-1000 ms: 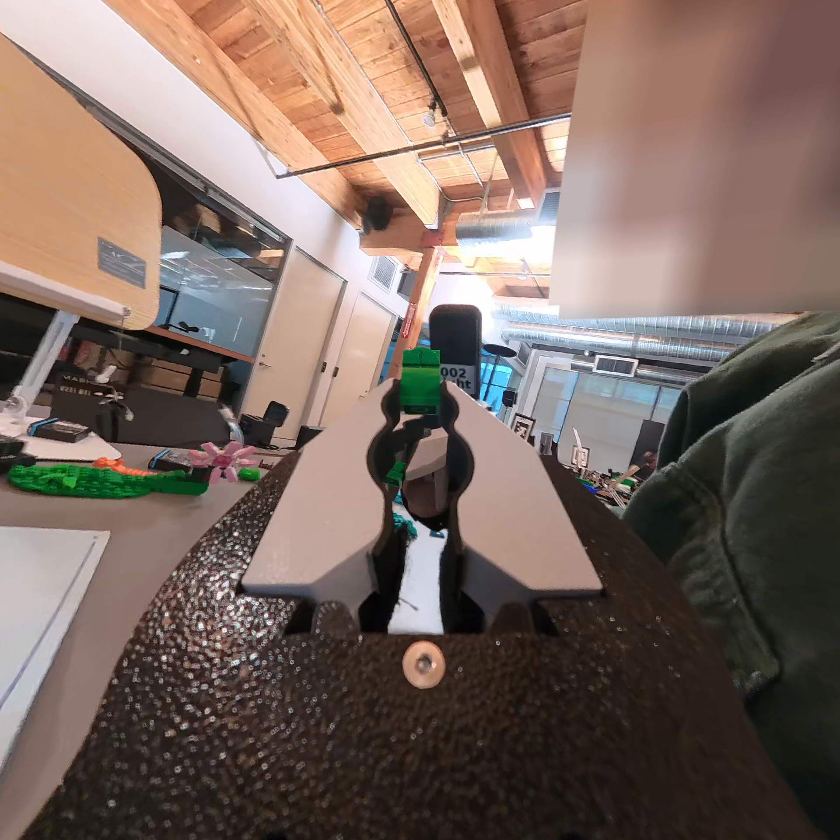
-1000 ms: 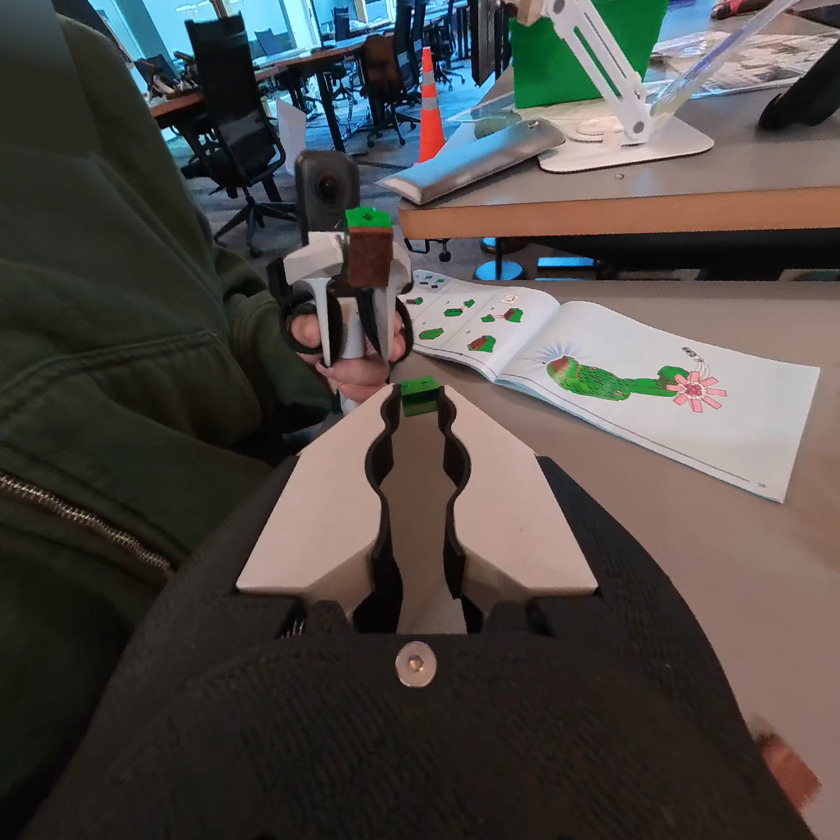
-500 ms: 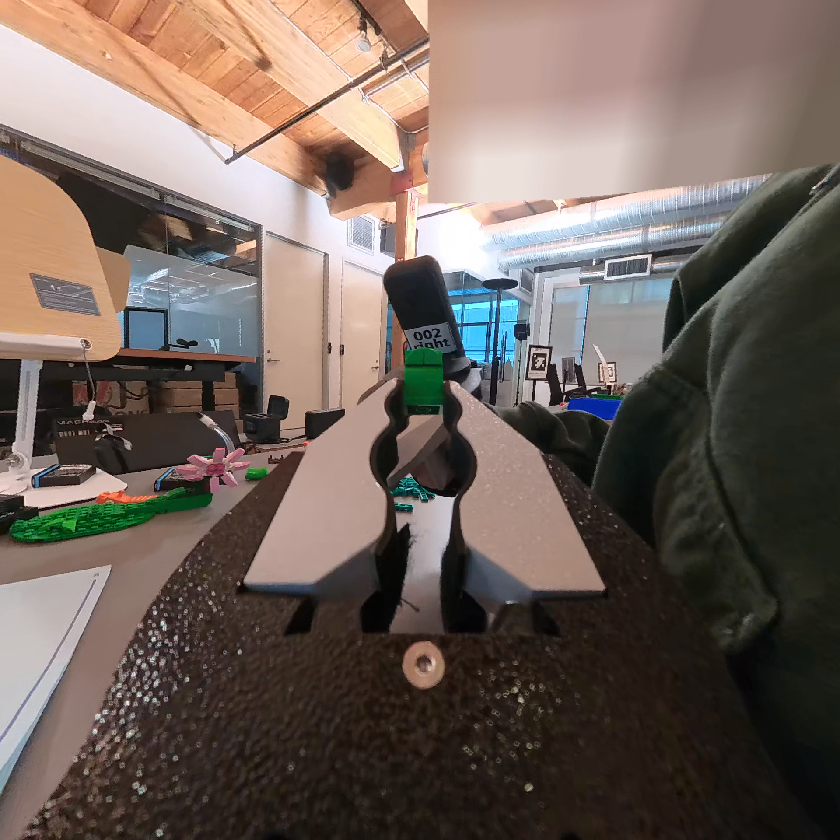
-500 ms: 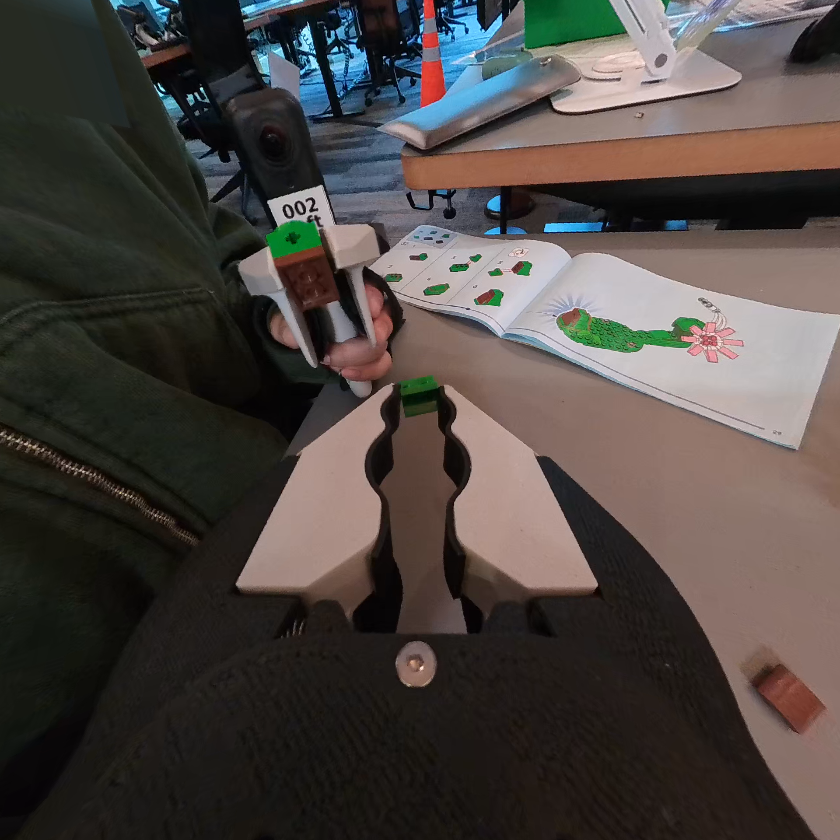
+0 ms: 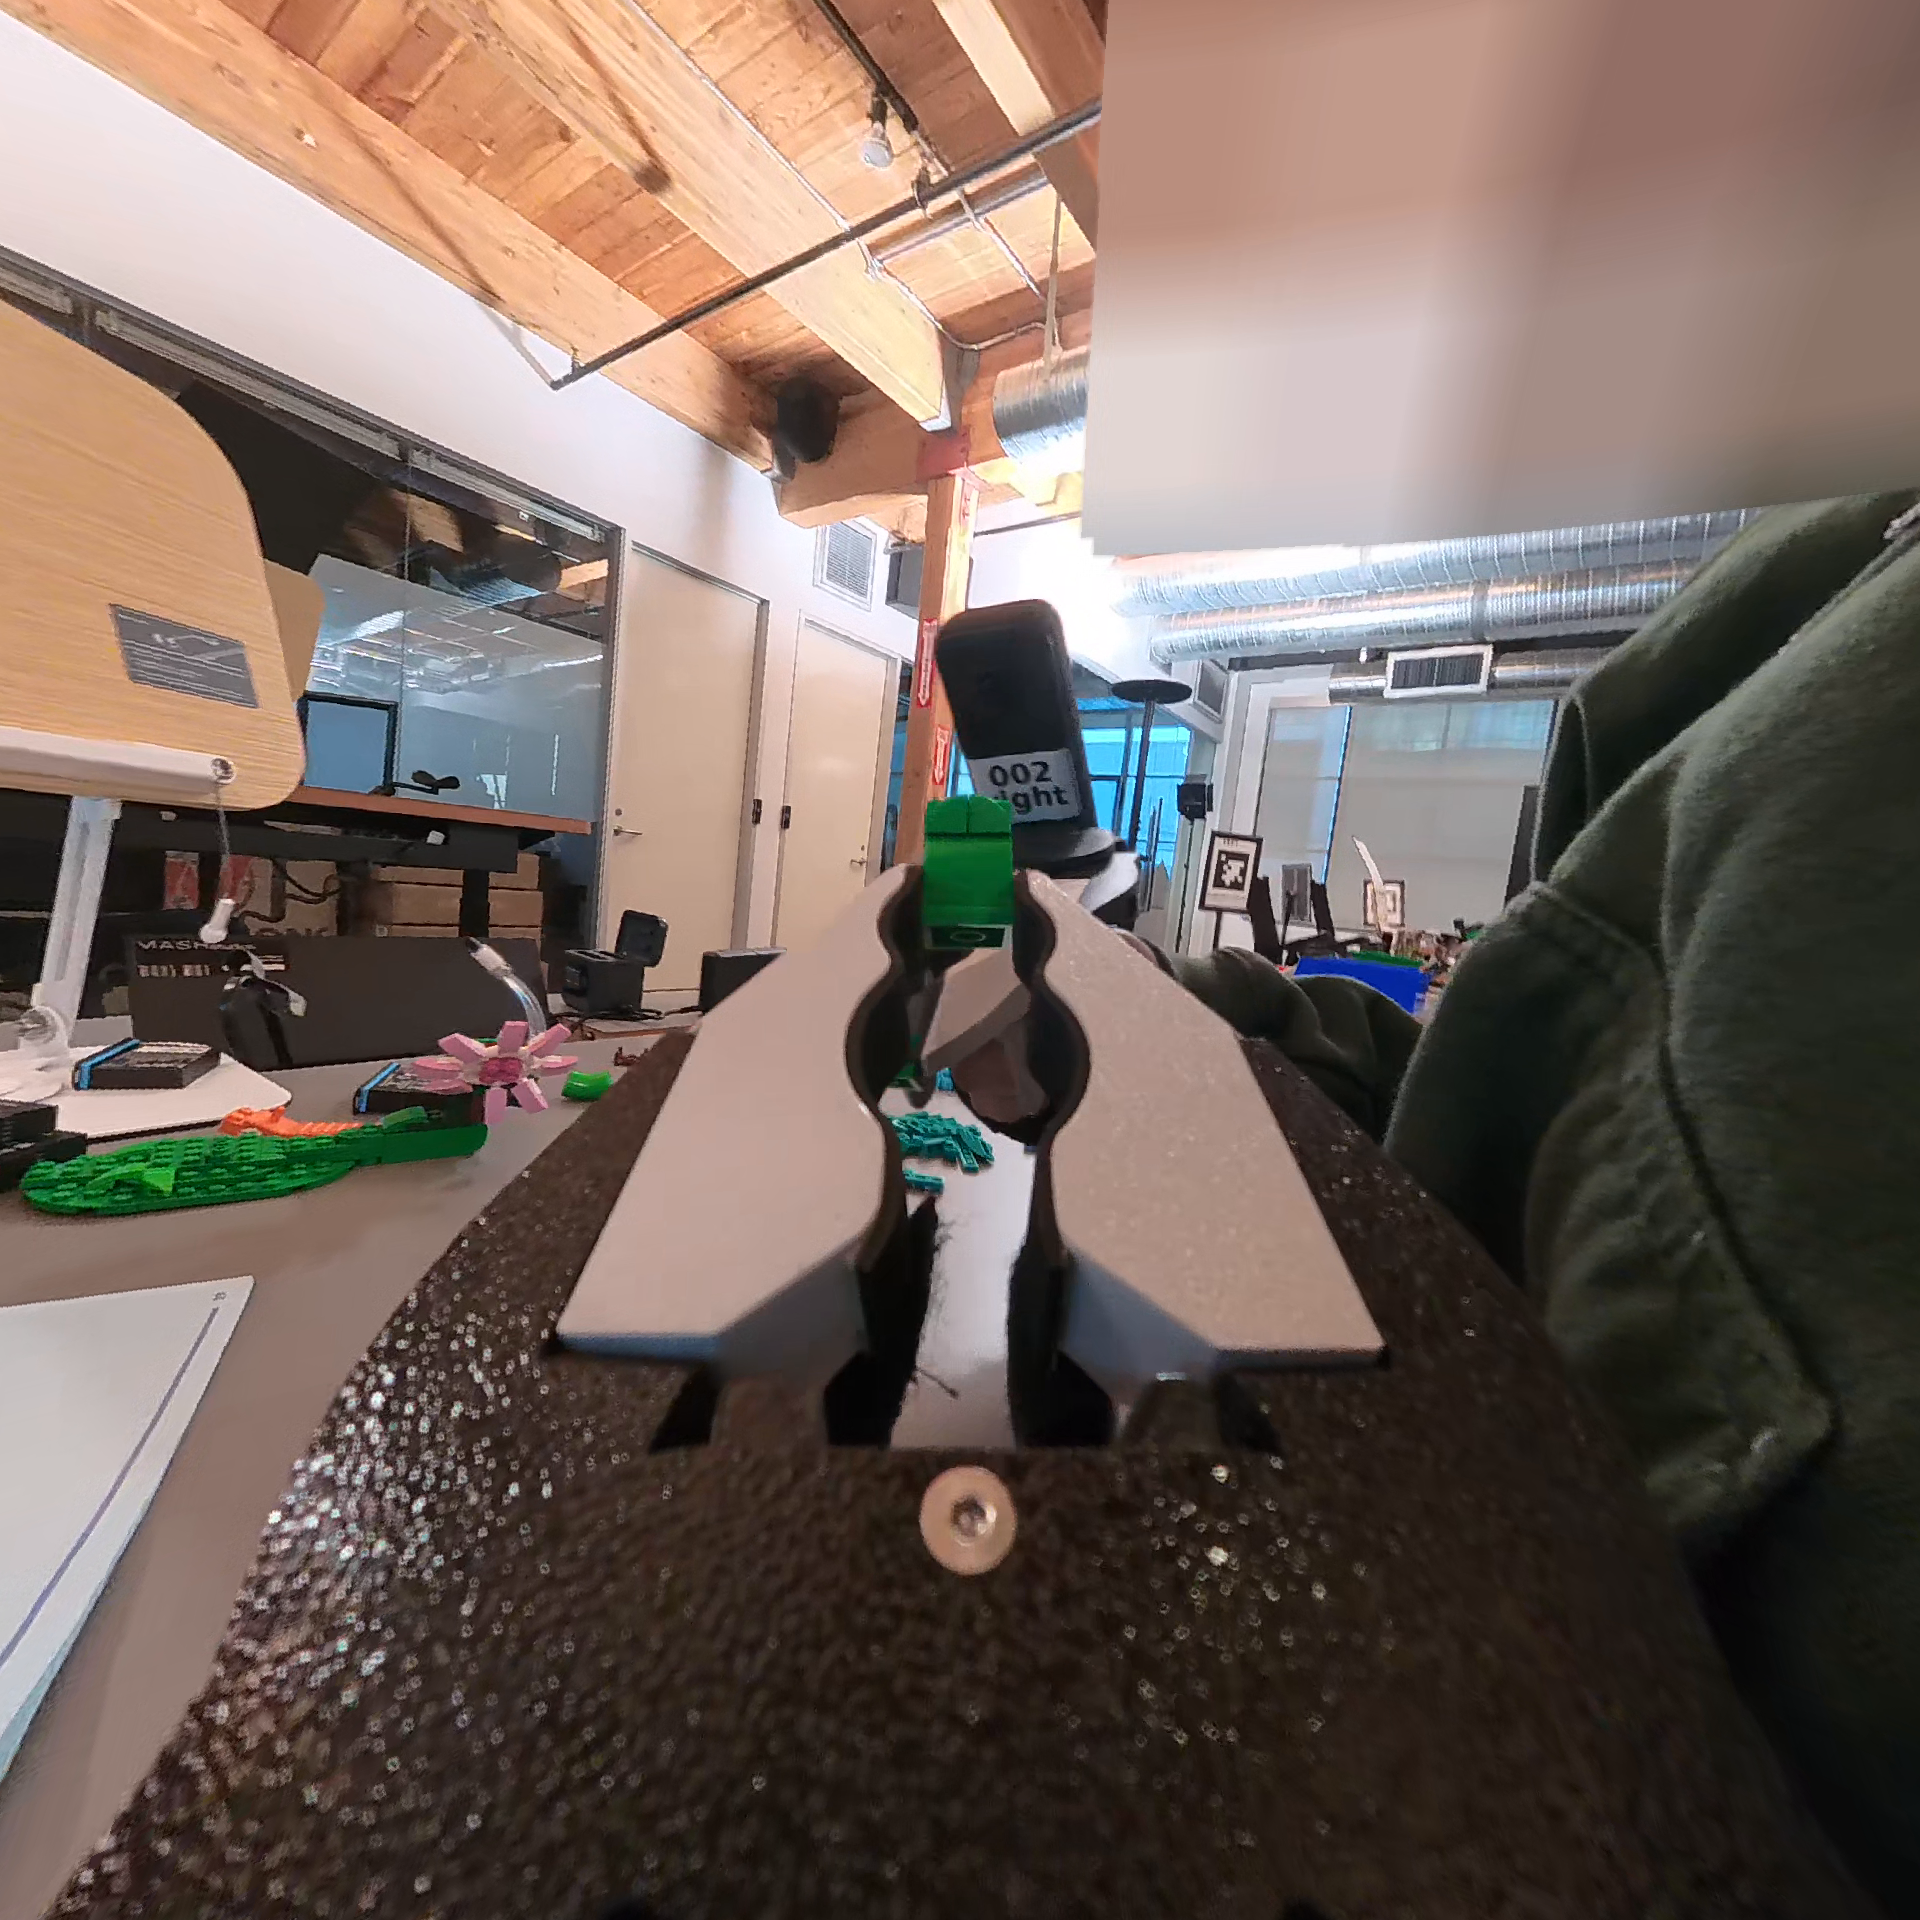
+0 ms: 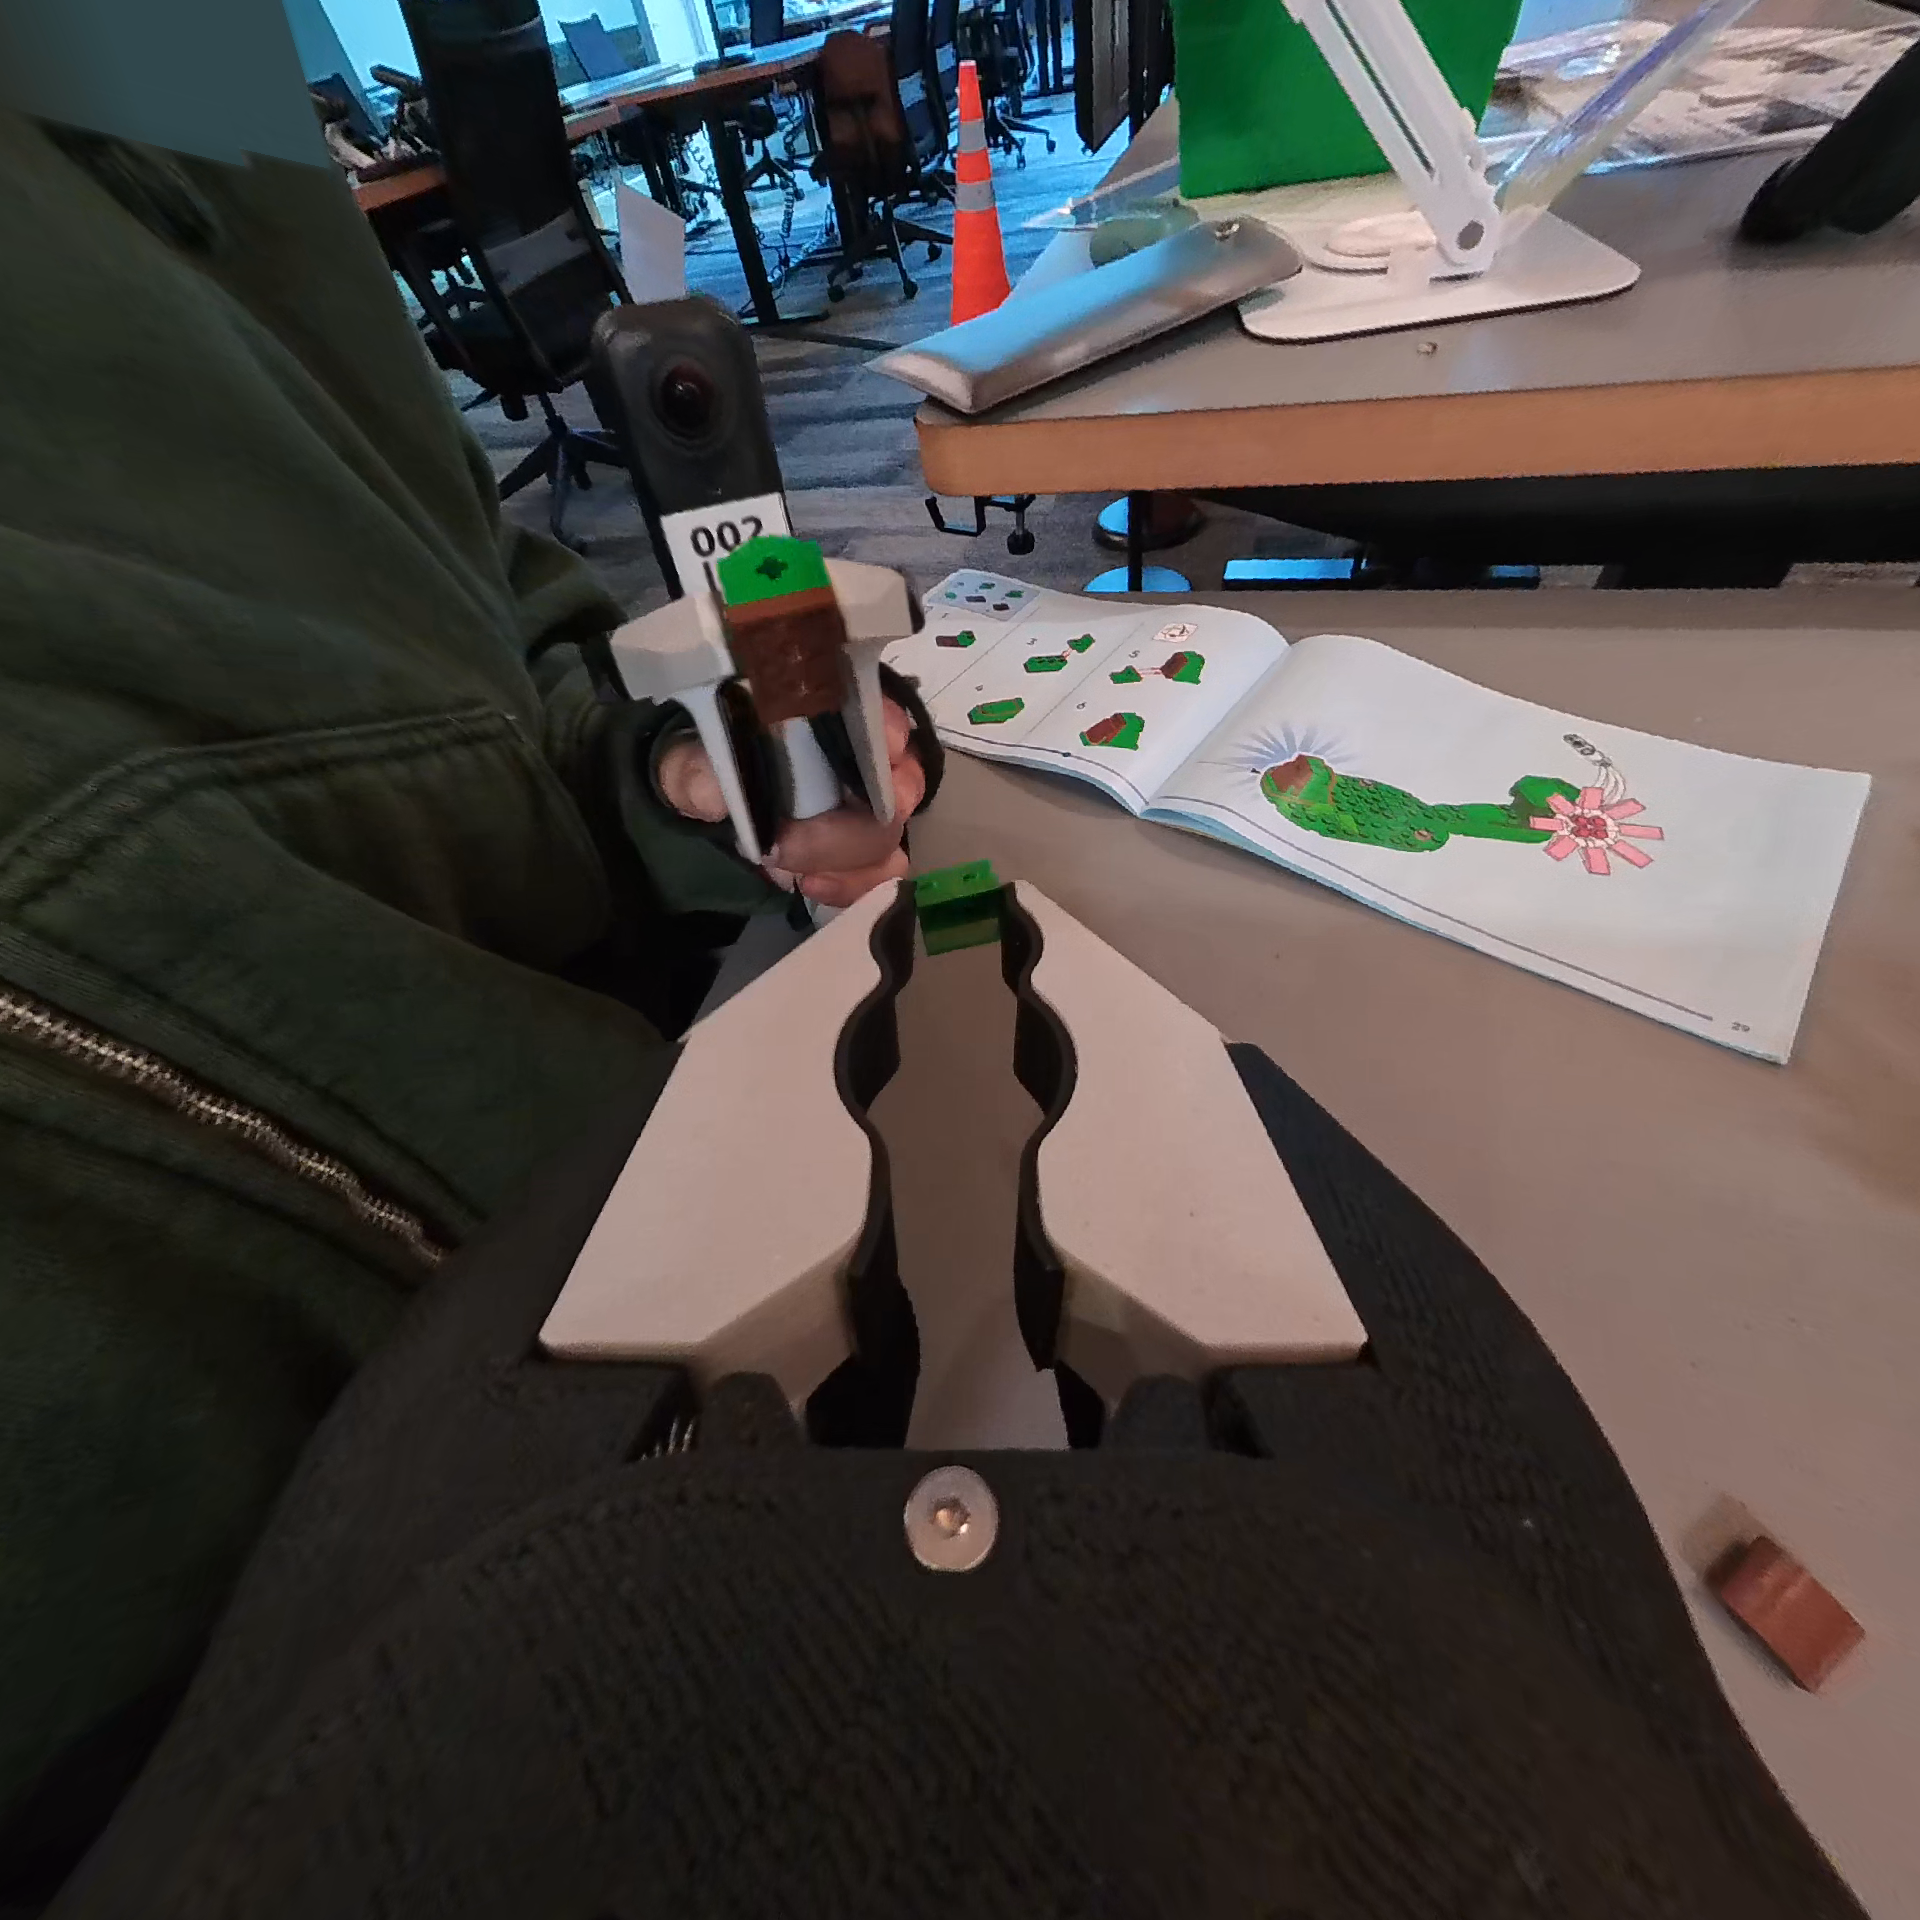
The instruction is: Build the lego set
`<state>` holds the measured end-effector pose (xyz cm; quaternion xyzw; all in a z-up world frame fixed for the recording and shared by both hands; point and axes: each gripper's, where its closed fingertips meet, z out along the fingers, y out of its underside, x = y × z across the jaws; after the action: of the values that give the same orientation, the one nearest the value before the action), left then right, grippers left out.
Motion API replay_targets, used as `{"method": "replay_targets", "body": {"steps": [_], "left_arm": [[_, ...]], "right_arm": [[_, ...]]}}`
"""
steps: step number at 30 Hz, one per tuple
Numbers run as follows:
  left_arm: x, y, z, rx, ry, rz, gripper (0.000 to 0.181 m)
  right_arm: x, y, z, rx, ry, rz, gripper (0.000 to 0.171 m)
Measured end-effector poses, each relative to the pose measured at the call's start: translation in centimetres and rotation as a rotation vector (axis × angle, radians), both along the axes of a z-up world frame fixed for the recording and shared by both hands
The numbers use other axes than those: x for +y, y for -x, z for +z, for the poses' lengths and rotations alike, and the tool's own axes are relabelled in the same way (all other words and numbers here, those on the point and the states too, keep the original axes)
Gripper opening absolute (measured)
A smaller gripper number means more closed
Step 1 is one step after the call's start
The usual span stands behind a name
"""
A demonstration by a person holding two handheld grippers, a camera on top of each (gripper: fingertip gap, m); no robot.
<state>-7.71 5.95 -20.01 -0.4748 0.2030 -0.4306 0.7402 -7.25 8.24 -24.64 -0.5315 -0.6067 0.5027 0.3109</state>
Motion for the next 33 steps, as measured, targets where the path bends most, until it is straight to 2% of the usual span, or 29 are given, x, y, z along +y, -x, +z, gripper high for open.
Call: {"method": "replay_targets", "body": {"steps": [10,15,20,33], "left_arm": [[0.9,1.5,0.2,-0.079,0.035,0.016,0.014],[1.3,2.8,0.4,-0.212,0.100,-0.076,0.014],[1.2,2.3,0.3,-0.209,0.114,-0.129,0.014],[1.4,2.6,0.2,-0.256,0.148,-0.163,0.014]], "right_arm": [[-0.6,0.9,0.8,0.021,0.083,-0.010,0.015],[-1.4,1.4,1.9,0.052,0.160,0.005,0.014],[-1.4,1.9,3.1,0.072,0.194,-0.024,0.014],[-1.5,2.9,3.3,0.033,0.211,-0.070,0.014]]}}
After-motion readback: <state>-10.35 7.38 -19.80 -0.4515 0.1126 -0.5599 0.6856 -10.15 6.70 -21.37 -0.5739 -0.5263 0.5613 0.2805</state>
